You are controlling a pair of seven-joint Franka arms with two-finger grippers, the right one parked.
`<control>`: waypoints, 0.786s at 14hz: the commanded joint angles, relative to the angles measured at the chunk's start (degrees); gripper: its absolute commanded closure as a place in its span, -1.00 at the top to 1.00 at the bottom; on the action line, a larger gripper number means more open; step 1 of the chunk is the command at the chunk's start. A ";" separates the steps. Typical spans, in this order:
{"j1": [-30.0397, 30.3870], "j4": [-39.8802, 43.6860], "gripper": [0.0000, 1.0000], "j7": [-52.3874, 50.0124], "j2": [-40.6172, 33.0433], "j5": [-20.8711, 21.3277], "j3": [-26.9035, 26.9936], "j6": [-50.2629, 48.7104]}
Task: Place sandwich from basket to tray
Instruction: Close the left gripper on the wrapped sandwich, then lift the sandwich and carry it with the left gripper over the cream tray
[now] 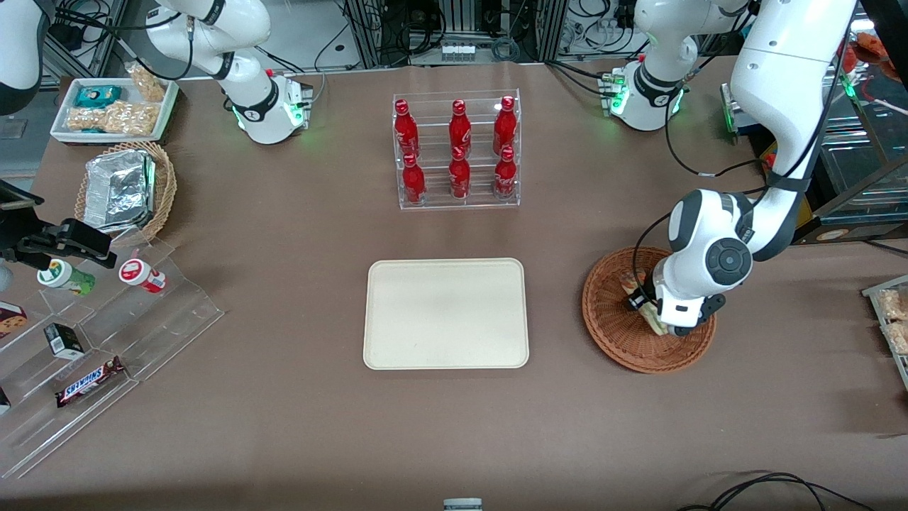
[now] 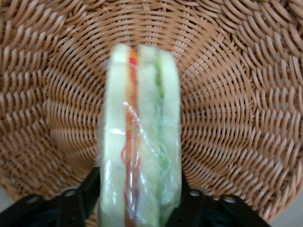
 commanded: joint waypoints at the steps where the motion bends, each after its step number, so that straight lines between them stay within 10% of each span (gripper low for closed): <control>1: -0.33 0.17 -0.86 1.89 -6.01 0.71 0.49 -7.05; 11: -16.57 25.47 -0.83 11.94 4.84 -0.26 -6.10 -23.61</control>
